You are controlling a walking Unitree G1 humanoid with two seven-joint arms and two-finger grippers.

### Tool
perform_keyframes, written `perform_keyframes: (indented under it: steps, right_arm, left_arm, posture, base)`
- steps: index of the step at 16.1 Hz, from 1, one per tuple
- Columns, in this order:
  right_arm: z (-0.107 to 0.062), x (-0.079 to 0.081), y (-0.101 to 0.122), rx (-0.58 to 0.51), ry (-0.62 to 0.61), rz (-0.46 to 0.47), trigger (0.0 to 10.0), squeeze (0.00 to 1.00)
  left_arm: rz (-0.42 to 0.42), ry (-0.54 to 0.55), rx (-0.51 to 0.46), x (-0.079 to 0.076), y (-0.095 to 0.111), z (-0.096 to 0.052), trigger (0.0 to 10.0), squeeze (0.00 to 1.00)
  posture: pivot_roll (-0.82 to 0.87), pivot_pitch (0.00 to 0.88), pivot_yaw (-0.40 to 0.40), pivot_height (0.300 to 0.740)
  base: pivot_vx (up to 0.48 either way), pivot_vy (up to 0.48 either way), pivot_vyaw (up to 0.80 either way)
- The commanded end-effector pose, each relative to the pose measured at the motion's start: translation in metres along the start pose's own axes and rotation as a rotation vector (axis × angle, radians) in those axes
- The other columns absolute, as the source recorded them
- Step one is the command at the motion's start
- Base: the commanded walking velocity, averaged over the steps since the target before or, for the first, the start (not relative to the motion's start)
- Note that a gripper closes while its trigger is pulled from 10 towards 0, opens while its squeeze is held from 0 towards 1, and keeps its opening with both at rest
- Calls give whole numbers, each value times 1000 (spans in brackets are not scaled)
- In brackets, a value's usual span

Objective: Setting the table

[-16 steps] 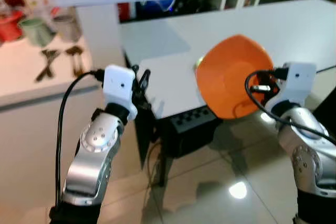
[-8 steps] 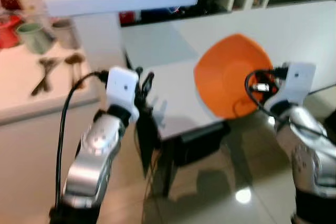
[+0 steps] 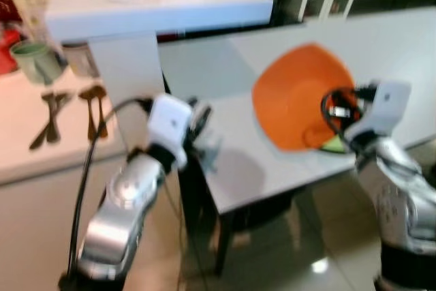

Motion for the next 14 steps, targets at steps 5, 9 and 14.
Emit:
perform_keyframes:
  steps: [5, 9, 14]
  right_arm:
    - [31, -7, 1, 33, -33, 220, 10000, 0]
    - [67, -9, -9, 81, -56, 371, 10000, 0]
    - [102, 4, -23, 189, -5, 557, 10000, 0]
  left_arm:
    - [7, -89, 7, -14, 4, -6, 10000, 0]
    - [12, -88, 19, -14, 5, -10, 10000, 0]
    - [28, -94, 20, -12, 12, -16, 10000, 0]
  posture:
    - [1, 0, -11, 740]
    - [15, 0, -13, 740]
    - [53, 65, -12, 740]
  base:
    - [0, 0, 0]
    - [0, 0, 0]
    - [0, 0, 0]
Point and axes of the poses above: a point about 5 cm out from each wrist's last joint towards the gripper, its own z axis pointing out of the wrist towards the gripper, its own y axis along the axis of the wrist's last joint, x = y × z, the point moved 1 cm from there along z, pointing out of the wrist towards the gripper, and after that the axes turned 4 degrees about -z, right-handed, at the moved point
